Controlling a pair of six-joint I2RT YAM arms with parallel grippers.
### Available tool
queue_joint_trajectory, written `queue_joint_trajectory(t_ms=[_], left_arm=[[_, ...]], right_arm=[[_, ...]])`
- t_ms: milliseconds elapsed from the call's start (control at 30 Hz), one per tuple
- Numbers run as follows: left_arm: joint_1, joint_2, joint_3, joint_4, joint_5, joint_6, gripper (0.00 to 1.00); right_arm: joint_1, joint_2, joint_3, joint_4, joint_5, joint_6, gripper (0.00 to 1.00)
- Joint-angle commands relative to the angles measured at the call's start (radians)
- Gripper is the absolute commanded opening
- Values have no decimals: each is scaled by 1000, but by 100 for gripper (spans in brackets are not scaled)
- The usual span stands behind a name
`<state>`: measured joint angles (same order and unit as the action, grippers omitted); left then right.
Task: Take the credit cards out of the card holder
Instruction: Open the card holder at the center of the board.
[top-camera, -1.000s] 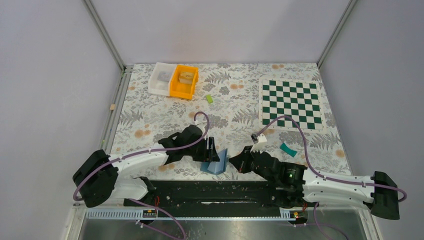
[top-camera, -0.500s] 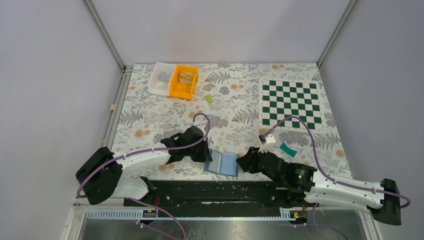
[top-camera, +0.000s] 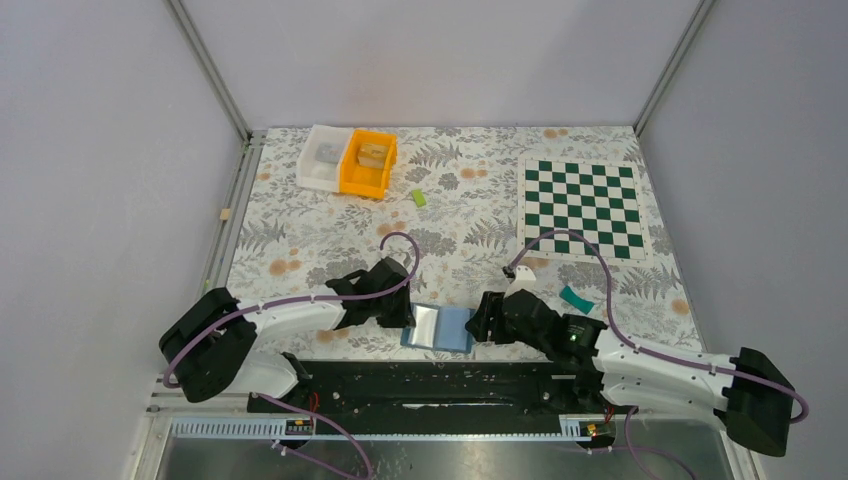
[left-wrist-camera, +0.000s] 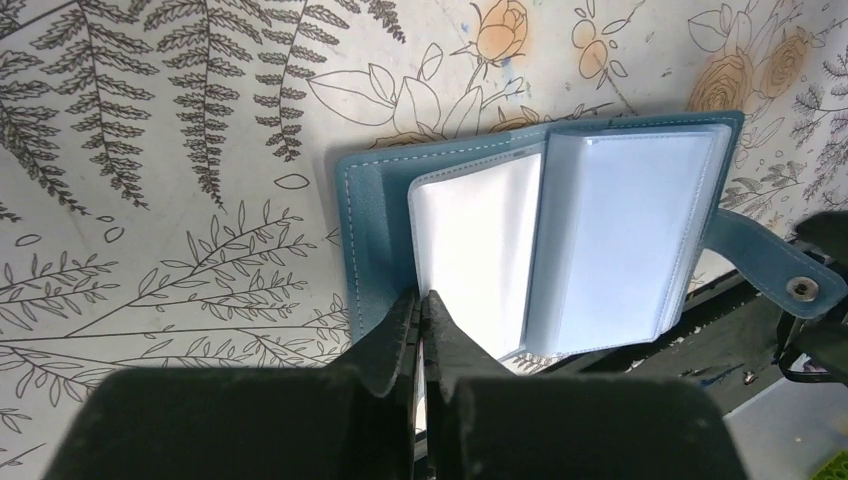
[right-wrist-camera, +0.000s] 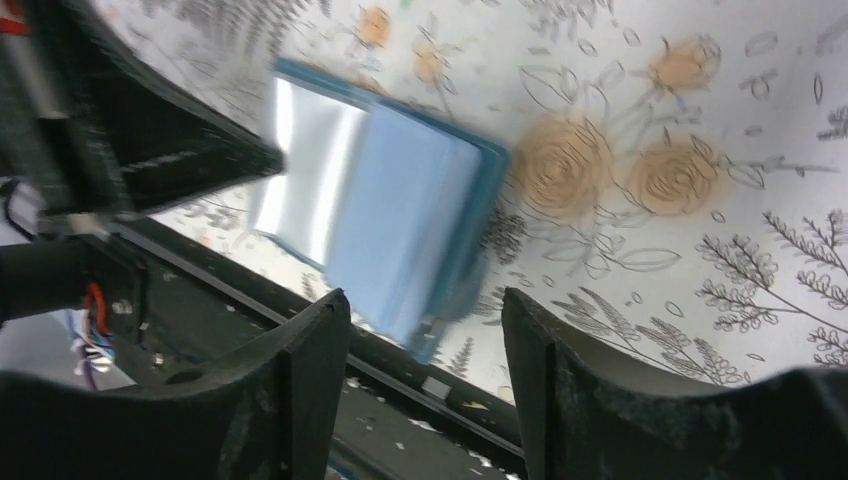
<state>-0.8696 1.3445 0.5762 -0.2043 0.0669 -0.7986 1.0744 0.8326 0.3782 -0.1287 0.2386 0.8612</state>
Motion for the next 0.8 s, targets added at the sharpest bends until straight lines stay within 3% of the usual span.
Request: queue_joint_trajectory(t_ms=[0, 300, 500, 633, 767], left_arm=[[-3, 6, -22, -14, -57, -20, 0], [-6, 28, -37, 9, -27, -22, 0], [-7, 34, -72, 37, -26, -37, 0], [-8, 28, -66, 22, -29, -43, 0], [-8, -54, 6, -77, -61, -43, 10]], right_arm=[[-51, 43, -61, 148, -117, 1, 66], [-83, 170, -115, 358, -209, 6, 66], [-85, 196, -142, 411, -206, 39, 69], [-87, 135, -125, 322, -176, 32, 70], [-87, 29, -46, 98, -109, -11, 67]])
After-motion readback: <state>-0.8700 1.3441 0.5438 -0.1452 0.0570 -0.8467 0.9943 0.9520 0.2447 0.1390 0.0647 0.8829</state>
